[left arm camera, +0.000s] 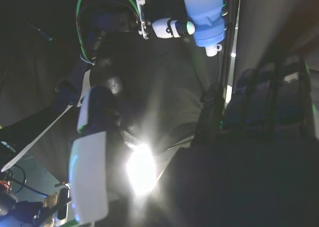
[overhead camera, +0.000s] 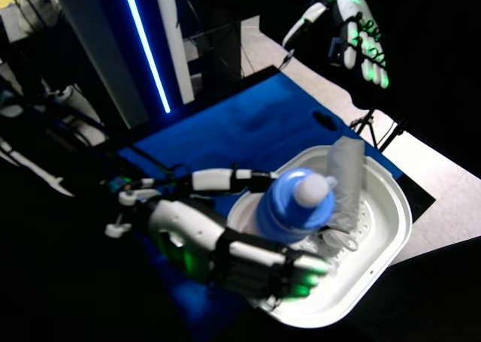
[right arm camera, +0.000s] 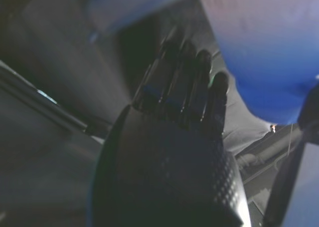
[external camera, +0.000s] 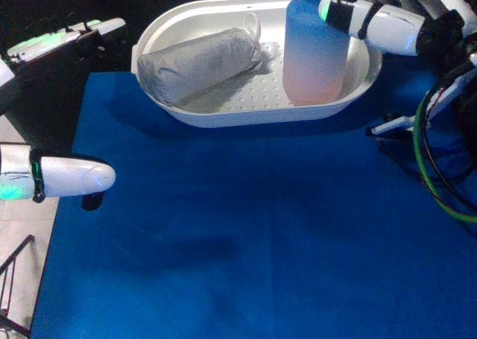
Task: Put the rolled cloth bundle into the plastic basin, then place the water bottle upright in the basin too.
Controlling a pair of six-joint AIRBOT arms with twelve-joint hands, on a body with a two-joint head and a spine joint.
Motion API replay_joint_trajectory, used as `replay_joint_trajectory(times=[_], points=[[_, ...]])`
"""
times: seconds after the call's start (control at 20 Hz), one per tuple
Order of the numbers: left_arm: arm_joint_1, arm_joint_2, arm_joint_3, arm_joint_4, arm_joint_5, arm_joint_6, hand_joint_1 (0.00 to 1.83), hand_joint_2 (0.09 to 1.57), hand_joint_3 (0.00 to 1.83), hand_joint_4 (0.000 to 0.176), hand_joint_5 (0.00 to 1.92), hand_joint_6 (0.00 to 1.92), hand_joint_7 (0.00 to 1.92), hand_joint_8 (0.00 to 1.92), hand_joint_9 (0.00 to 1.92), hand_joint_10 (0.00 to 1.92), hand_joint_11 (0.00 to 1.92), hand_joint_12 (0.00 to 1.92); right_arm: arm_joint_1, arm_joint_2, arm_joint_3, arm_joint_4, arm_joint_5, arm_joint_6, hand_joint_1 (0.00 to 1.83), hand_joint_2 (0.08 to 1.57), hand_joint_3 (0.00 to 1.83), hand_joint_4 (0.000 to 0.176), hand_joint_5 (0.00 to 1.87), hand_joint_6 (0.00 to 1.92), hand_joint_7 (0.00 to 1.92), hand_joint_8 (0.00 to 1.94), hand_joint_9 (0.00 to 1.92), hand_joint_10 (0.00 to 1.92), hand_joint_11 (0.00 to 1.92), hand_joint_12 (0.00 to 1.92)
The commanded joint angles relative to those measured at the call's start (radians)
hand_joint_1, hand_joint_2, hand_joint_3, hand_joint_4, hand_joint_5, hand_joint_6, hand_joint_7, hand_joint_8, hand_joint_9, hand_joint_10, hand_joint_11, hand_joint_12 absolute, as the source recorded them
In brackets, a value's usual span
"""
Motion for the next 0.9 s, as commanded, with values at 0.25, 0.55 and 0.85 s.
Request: replay_joint_trajectory(times=[0.25, 0.55, 0.85], points=[[-0.003, 0.001, -0.002, -0.035, -0.118, -0.005, 0.61, 0.86, 0.00, 0.176, 0.11, 0.01, 0.04, 0.00, 0.00, 0.00, 0.00, 0.00, 0.008, 0.080, -0.077, -0.082, 0.152, 0.015, 0.75, 1.05, 0.00, 0.146, 0.07, 0.00, 0.26, 0.00, 0.23, 0.00, 0.00, 0.51], [0.007, 0.003, -0.005, -0.051, -0.116, -0.005, 0.63, 0.83, 0.00, 0.176, 0.14, 0.01, 0.08, 0.00, 0.00, 0.00, 0.00, 0.00, 0.003, 0.242, -0.210, -0.195, 0.197, 0.014, 0.72, 1.04, 0.00, 0.116, 0.04, 0.00, 0.26, 0.00, 0.27, 0.00, 0.00, 0.53], [0.070, 0.036, -0.034, -0.094, -0.160, -0.004, 0.65, 0.84, 0.00, 0.163, 0.11, 0.00, 0.08, 0.00, 0.00, 0.00, 0.00, 0.00, -0.033, 0.520, -0.453, -0.275, 0.219, -0.172, 0.78, 1.02, 0.00, 0.160, 0.05, 0.00, 0.22, 0.00, 0.13, 0.00, 0.00, 0.02]])
